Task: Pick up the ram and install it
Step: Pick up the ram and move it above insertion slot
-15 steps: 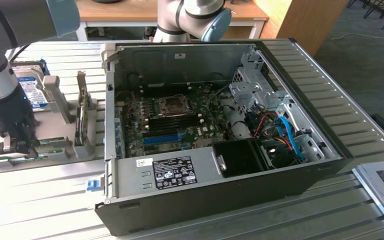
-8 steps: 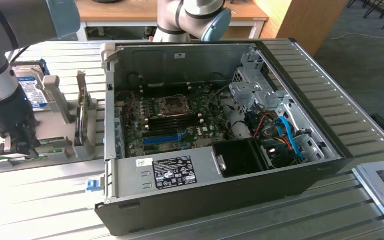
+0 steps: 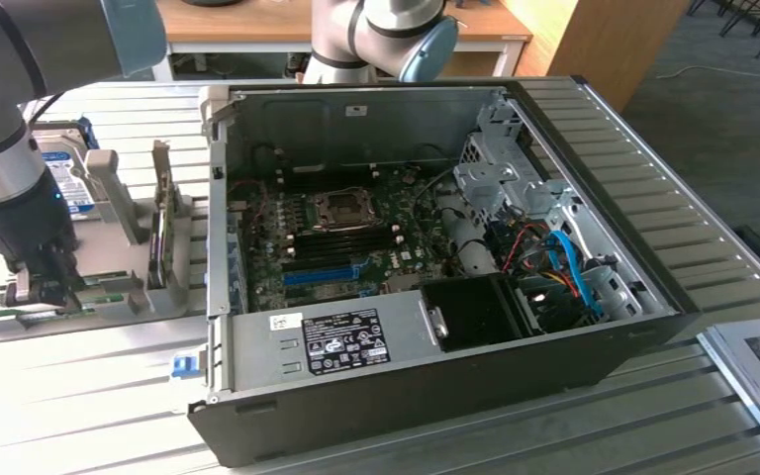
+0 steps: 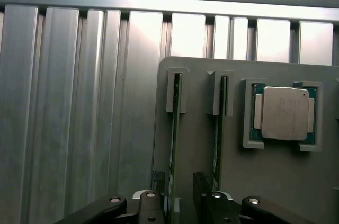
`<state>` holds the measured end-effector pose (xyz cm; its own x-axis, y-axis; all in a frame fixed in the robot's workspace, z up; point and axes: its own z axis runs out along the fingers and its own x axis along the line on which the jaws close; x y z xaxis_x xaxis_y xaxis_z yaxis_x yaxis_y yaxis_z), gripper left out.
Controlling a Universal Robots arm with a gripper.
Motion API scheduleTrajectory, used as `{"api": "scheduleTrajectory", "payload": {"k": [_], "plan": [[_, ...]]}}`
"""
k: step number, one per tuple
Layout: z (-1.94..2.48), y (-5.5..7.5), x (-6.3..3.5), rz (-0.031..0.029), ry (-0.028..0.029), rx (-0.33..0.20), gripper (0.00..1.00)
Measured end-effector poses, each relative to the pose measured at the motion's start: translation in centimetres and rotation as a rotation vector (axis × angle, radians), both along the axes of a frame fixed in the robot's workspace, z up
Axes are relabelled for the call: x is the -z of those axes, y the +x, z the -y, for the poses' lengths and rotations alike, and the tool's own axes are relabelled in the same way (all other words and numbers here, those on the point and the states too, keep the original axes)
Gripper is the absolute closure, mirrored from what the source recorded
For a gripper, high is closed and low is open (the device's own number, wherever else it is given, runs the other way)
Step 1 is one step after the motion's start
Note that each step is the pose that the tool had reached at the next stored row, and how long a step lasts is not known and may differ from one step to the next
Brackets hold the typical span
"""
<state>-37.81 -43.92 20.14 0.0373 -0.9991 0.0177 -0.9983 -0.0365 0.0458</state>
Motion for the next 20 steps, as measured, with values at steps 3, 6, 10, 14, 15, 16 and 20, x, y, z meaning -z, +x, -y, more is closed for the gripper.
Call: {"api": "scheduleTrajectory", "payload": {"k": [3,6,10,14,15,16,20], "plan": [[0.00,0.12,0.01,-0.0006,0.0000,0.000,0.65],[0.00,0.14,0.00,-0.0006,0.0000,0.000,0.65],[0.00,0.13,0.00,-0.0006,0.0000,0.000,0.65],[0.00,0.14,0.00,-0.0006,0.0000,0.000,0.67],[0.00,0.14,0.00,-0.0006,0.0000,0.000,0.67],[0.00,0.13,0.00,-0.0006,0.0000,0.000,0.67],[0.01,0.13,0.00,-0.0006,0.0000,0.000,0.74]]}}
